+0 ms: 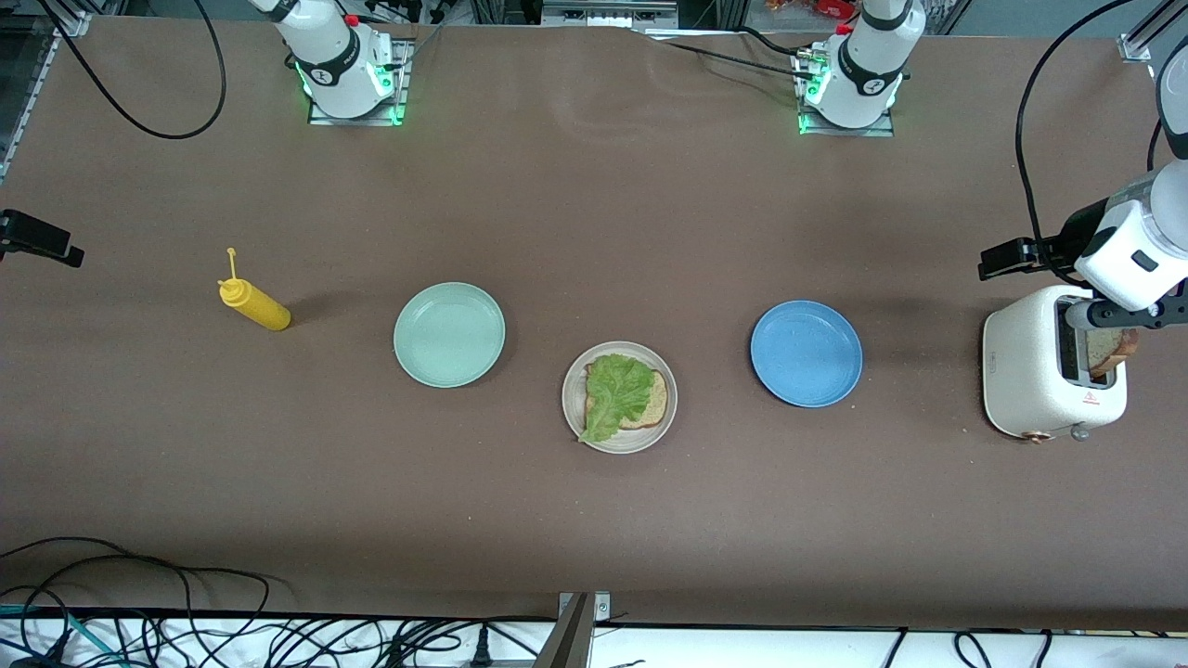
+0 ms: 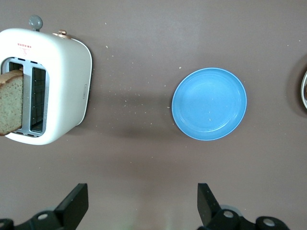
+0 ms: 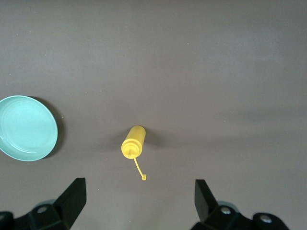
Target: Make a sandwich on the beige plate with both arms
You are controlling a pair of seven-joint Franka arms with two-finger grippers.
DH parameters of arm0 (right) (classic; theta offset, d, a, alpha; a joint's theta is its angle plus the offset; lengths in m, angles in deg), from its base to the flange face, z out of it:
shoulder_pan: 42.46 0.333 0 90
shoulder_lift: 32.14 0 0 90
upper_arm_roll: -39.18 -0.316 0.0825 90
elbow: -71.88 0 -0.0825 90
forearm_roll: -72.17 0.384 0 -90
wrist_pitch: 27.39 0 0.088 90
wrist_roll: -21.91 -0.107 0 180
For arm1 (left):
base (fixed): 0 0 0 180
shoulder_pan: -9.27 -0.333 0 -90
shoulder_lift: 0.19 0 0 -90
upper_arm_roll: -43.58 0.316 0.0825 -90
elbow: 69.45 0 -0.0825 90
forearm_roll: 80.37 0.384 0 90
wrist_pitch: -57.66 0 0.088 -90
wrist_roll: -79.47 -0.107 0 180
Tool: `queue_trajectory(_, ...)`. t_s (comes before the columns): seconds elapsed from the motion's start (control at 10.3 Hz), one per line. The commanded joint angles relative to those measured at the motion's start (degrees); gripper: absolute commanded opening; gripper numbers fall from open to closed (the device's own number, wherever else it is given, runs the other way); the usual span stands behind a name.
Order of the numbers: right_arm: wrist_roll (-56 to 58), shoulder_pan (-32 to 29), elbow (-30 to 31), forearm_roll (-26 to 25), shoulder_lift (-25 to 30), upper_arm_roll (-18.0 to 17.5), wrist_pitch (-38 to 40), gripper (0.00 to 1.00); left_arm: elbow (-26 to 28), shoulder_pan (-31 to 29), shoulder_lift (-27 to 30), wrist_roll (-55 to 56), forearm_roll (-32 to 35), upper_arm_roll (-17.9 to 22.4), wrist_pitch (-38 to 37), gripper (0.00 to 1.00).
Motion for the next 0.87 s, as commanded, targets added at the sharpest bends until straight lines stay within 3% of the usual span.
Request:
queue_trajectory(0.0, -0.5, 0.1, 0.9, -1.1, -0.4, -0.4, 0.1, 1.0, 0.3, -0.3, 0.2, -1.0, 1.1, -0.3, 0.8, 1.0)
queue_trajectory(0.19, 2.8, -0.1, 3.0, -0.9, -0.5, -0.3, -1.2, 1.0, 0.3, -0.3, 0.2, -1.0, 1.1, -0.3, 0.8, 1.0)
queue_trajectory(0.58, 30.4, -0.7, 10.5, 0.5, -0.6, 1.4, -8.9, 1.0, 0.4, -0.2, 0.2, -1.0, 1.1, -0.3, 0.8, 1.0)
queue_trajectory(0.78, 43.5, -1.1, 14.7, 7.9, -1.3, 4.9, -11.6, 1.0, 0.3, -0.2, 0.2, -1.0, 1.1, -0.3, 0.8, 1.0)
